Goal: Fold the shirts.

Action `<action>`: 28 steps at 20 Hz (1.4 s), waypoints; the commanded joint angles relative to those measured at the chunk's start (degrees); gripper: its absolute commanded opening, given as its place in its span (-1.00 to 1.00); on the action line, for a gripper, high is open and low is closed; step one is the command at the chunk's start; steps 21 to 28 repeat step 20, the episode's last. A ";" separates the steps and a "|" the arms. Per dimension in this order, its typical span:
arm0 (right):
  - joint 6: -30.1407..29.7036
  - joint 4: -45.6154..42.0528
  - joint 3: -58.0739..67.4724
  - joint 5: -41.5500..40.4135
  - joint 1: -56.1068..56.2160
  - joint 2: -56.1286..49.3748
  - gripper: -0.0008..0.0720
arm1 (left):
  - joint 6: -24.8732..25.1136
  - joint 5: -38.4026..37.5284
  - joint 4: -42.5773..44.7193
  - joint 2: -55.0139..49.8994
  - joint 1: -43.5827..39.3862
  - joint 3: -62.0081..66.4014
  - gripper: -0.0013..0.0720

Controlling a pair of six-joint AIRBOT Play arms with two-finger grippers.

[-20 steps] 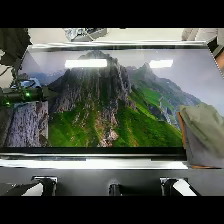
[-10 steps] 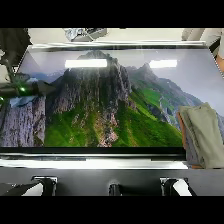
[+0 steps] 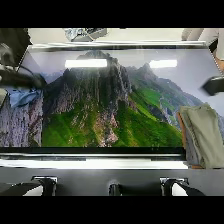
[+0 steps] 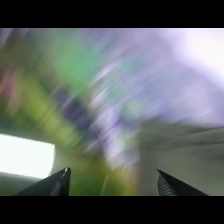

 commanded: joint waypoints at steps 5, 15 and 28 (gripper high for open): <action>3.76 -4.26 -11.82 -1.77 21.20 -6.08 0.71 | -8.04 -2.93 4.02 5.05 -2.99 -19.61 0.30; 3.04 -5.27 -11.80 -1.55 21.22 -6.08 0.71 | -7.98 -2.62 4.07 4.96 -2.99 -18.80 0.30; 3.04 -5.27 -11.80 -1.55 21.22 -6.08 0.71 | -7.98 -2.62 4.07 4.96 -2.97 -18.80 0.30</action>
